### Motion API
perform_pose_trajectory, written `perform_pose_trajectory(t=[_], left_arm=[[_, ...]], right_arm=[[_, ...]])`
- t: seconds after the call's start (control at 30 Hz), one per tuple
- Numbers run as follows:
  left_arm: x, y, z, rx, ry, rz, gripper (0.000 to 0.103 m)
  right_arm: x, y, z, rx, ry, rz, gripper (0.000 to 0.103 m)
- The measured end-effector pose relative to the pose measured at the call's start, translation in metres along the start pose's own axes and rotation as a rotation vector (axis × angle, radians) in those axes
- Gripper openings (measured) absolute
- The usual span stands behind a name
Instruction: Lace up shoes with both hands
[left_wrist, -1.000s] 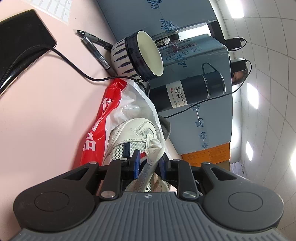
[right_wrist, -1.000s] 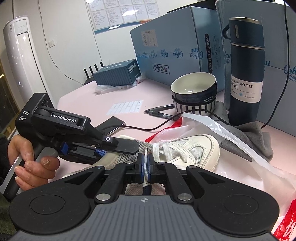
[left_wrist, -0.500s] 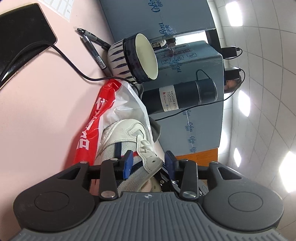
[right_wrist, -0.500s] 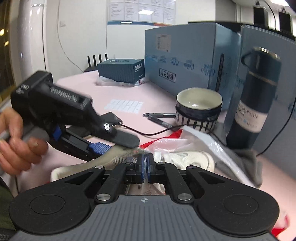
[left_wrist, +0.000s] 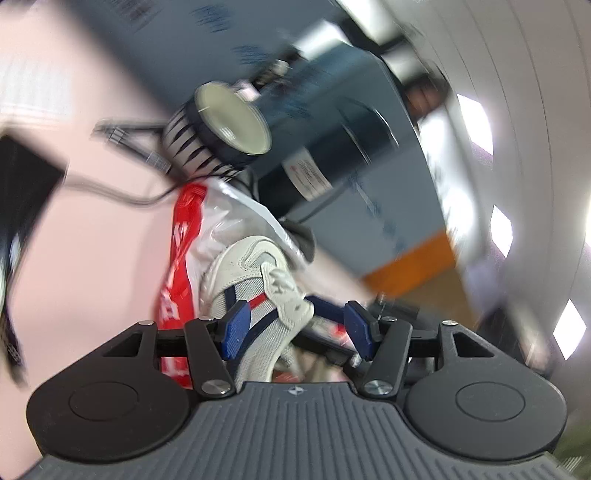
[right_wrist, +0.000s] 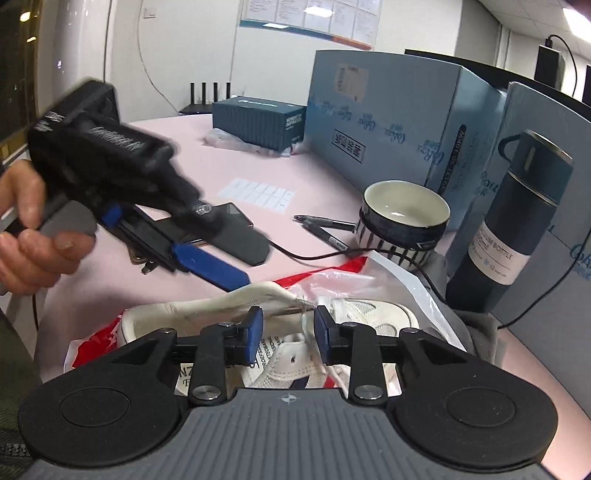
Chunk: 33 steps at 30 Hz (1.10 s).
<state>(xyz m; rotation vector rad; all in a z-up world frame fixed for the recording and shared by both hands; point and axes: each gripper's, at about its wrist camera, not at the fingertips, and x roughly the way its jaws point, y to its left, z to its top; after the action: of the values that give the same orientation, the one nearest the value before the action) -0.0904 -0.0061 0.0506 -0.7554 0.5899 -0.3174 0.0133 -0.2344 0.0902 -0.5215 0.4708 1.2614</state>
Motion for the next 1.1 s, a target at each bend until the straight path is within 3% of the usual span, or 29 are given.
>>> perform_pose_trajectory(t=[0.1, 0.13, 0.17, 0.2, 0.27, 0.33, 0.5, 0.6, 1.0, 1.07, 1.1], left_arm=[[0.005, -0.025, -0.004, 0.254, 0.039, 0.108, 0.053], [0.009, -0.031, -0.008, 0.329, 0.047, 0.144, 0.049], [0.014, -0.036, -0.012, 0.396, 0.057, 0.183, 0.031], [0.02, -0.04, -0.017, 0.451, 0.072, 0.221, 0.02], [0.024, -0.043, -0.023, 0.506, 0.064, 0.255, 0.016], [0.022, -0.041, -0.024, 0.473, 0.046, 0.254, 0.016], [0.018, -0.021, -0.019, 0.279, 0.027, 0.187, 0.016], [0.017, -0.018, -0.019, 0.226, 0.022, 0.156, 0.016], [0.015, -0.013, -0.018, 0.166, 0.018, 0.091, 0.017], [0.011, -0.015, -0.017, 0.17, 0.008, 0.073, 0.018], [0.009, -0.016, -0.016, 0.17, 0.0, 0.06, 0.019]], right_arm=[[-0.003, -0.004, 0.001, 0.048, 0.003, -0.008, 0.027], [-0.003, -0.006, 0.002, 0.06, 0.008, -0.009, 0.027], [-0.003, -0.007, 0.002, 0.071, 0.015, -0.01, 0.027], [-0.002, -0.008, 0.002, 0.079, 0.02, -0.01, 0.026], [-0.003, -0.007, 0.003, 0.082, 0.028, -0.008, 0.023], [-0.003, -0.004, 0.004, 0.068, 0.032, -0.014, 0.02], [0.001, -0.001, 0.007, 0.067, 0.055, -0.012, 0.013], [0.005, -0.001, 0.009, 0.085, 0.057, -0.008, 0.002], [0.002, -0.005, 0.012, 0.131, -0.007, -0.03, 0.003], [-0.007, -0.006, 0.011, 0.139, -0.028, -0.034, 0.006], [-0.013, -0.007, 0.011, 0.145, -0.039, -0.04, 0.016]])
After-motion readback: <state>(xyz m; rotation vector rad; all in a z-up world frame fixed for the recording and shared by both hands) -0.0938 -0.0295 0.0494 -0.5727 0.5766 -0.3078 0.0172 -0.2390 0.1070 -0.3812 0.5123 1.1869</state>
